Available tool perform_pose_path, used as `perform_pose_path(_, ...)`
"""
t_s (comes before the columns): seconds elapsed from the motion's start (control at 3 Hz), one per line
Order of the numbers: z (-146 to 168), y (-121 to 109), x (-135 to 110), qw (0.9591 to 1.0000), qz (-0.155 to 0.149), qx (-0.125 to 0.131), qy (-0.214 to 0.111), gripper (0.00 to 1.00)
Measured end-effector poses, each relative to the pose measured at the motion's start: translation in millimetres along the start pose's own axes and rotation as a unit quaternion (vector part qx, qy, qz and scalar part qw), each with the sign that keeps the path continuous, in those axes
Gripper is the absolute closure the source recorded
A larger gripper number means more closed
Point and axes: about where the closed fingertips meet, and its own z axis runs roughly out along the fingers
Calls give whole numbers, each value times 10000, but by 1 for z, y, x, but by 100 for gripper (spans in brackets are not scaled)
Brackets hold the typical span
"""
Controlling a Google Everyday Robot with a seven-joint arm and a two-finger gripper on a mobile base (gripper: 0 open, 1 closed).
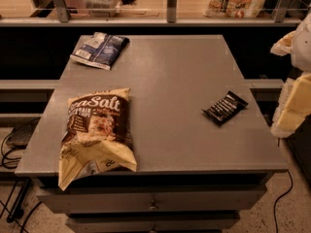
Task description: Move rxbar chocolate near blue chip bag
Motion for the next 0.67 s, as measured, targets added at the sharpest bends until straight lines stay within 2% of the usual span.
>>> perform_pose_path(0.33,0,0,0,10000,0,1,0,0)
perform_pose_path(0.67,5,-6,-3,9999,31,168,-22,0)
